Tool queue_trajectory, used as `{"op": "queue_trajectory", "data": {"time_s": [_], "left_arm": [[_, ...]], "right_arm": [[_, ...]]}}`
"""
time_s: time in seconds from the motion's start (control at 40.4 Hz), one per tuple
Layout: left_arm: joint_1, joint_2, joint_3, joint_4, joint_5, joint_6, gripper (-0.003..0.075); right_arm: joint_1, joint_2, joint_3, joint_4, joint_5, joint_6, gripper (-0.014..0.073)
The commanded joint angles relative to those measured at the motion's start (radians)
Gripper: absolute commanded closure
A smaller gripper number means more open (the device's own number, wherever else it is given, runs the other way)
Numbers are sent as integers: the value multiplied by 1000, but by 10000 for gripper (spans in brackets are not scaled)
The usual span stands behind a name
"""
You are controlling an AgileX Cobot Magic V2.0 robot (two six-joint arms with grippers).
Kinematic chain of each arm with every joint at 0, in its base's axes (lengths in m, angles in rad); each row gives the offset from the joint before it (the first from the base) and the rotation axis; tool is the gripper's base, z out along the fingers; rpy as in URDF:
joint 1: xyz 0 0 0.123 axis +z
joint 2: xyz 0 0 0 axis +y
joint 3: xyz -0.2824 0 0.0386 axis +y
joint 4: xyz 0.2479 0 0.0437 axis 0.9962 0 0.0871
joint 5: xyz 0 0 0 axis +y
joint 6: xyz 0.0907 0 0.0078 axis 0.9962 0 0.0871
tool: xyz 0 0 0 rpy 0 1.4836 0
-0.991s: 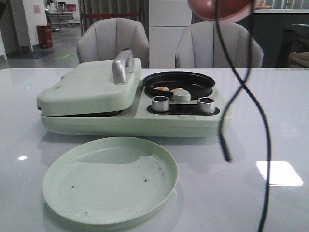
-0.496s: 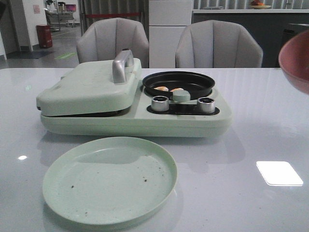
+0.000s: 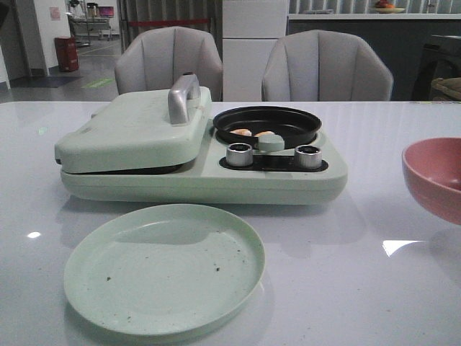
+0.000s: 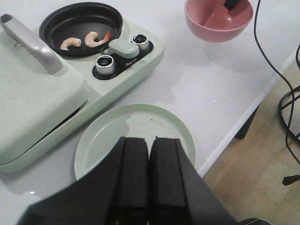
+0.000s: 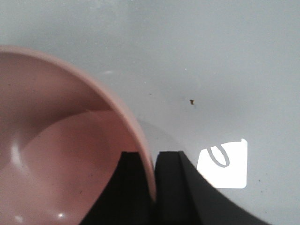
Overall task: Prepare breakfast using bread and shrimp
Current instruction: 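Lower the empty pink bowl back onto the table with the right gripper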
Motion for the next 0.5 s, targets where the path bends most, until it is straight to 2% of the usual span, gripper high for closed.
{"op": "queue_trajectory", "data": {"time_s": [0.0, 0.124, 0.273, 0.322, 0.471], "left_arm": [[1, -3, -28, -21, -66, -8, 619], [1, -3, -28, -21, -66, -8, 619], [1, -3, -28, -21, -66, -8, 619], [1, -3, -28, -21, -66, -8, 619], [1, -3, -28, -21, -66, -8, 619]], "right_arm": [[-7, 6, -23, 20, -50, -14, 510], [-7, 40, -23, 20, -64, -14, 386], [-7, 40, -30, 20, -68, -14, 132], [-7, 36, -41, 20, -62, -14, 101], [-4, -21, -58, 20, -33, -14, 101]]}}
